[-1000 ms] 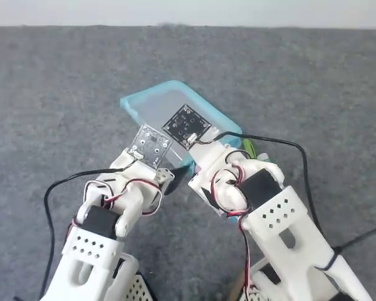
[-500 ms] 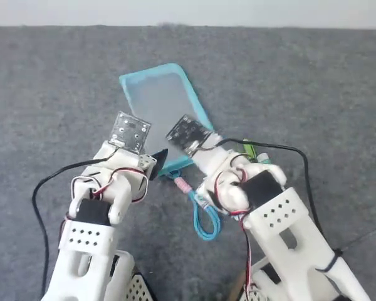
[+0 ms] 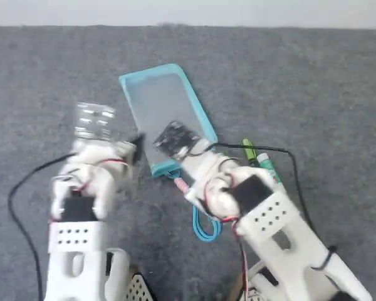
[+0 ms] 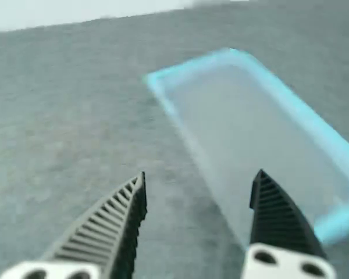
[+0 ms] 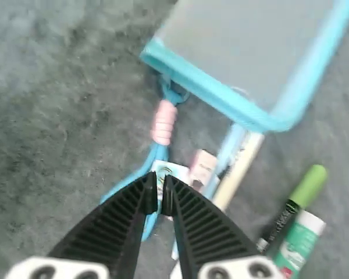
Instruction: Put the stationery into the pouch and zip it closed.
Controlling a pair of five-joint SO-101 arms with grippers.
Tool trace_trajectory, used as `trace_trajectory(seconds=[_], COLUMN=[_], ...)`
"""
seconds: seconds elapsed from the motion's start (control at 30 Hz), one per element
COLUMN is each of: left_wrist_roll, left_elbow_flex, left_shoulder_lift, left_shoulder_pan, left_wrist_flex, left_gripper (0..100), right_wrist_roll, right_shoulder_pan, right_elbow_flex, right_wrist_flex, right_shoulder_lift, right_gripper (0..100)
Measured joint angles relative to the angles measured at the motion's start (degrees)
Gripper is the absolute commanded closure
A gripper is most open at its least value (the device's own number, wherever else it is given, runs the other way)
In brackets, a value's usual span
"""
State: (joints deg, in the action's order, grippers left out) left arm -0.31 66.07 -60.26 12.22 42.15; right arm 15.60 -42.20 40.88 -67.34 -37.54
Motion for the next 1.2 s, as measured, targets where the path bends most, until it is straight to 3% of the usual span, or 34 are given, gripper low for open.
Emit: trace_trajectory(seconds=[0.1,0.2,0.47,0.9,0.97,1.1,1.2], left_wrist_roll=[0.88,1.05,1.05,1.05,1.05,1.05,1.05], left_elbow_flex=[-2.90,-3.87,-3.96,-3.96,-3.96,-3.96,-3.96], left_shoulder_lift=[0.00,0.00,0.00,0.00,0.00,0.00,0.00], left_shoulder_pan=[7.65,10.81,11.96,11.78,11.78,11.78,11.87], left_wrist_flex=[0.88,0.88,0.88,0.97,0.97,0.97,0.97], left_gripper=[73,73,73,73,73,73,73], right_wrist_roll=[-0.62,-1.58,-6.33,-6.68,-6.68,-6.68,-6.68], right_shoulder_pan=[-0.44,-0.88,-1.93,-1.93,-1.93,-1.49,-1.23], right_elbow_flex=[-0.35,-4.13,-14.59,-19.25,-20.31,-22.15,-23.30], right_wrist_flex=[2.90,3.87,5.01,8.26,8.35,8.35,8.18], right_shoulder_lift=[7.74,17.41,36.75,47.56,49.76,52.31,52.57], right_gripper=[83.6,82.3,81.9,82.3,84.5,98.8,98.7])
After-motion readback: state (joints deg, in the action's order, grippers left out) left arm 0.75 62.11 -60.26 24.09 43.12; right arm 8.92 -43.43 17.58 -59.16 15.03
